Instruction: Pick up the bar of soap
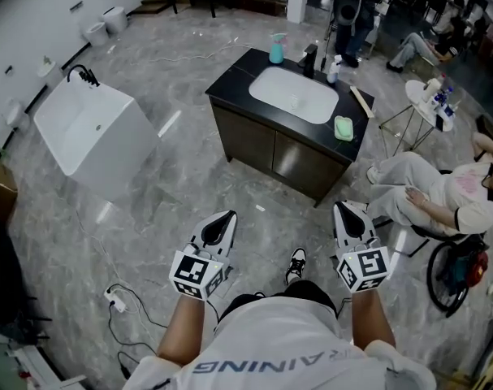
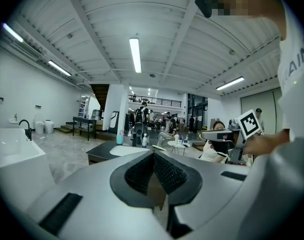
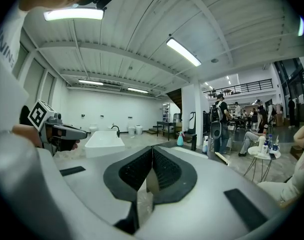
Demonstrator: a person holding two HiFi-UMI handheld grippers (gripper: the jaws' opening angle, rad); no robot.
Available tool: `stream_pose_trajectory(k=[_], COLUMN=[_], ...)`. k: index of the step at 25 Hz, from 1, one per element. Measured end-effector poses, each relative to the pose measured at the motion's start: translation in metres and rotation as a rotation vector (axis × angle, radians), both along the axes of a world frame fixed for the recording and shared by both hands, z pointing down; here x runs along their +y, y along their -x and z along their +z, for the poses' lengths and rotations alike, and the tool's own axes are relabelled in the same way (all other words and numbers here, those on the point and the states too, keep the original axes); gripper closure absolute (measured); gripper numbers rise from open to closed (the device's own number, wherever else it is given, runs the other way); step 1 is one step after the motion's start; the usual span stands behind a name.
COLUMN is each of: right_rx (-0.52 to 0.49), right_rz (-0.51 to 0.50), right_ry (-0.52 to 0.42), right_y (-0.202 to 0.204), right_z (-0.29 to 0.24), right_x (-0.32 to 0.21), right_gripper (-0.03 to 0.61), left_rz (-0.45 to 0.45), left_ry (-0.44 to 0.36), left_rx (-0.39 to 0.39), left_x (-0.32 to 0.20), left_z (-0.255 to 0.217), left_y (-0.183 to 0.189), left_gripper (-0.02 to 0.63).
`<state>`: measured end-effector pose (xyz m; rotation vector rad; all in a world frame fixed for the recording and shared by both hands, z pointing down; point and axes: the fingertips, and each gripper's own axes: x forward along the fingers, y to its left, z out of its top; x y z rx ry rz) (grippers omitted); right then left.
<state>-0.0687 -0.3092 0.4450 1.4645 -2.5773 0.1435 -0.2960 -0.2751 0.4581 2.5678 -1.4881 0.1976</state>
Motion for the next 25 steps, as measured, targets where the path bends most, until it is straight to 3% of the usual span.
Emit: stream_pose_trajectory(k=[7, 14, 25], right_rx=[-0.029, -0.052, -0.086], right_rz=[-0.008, 0.019, 0.034], right_ry=[0.003, 0.008, 0.029], right_y=[-0.024, -0.080, -0.160], right_z=[0.003, 0.001, 0.013], right_x=[-0.055, -0.122, -0.215], right_gripper=[0.563, 0.563, 0.563], left_rz=[0.001, 0.029, 0.058], left_ry=[0.006, 0.002, 0.010], left_rx=[0.000, -0.043, -0.042], left_x=[-0.055, -0.127, -0.225], left_z=[-0.008, -0.020, -0.018], left_y=[-0.029, -0.082, -0.167], left_gripper=[0.611, 0.611, 0.611])
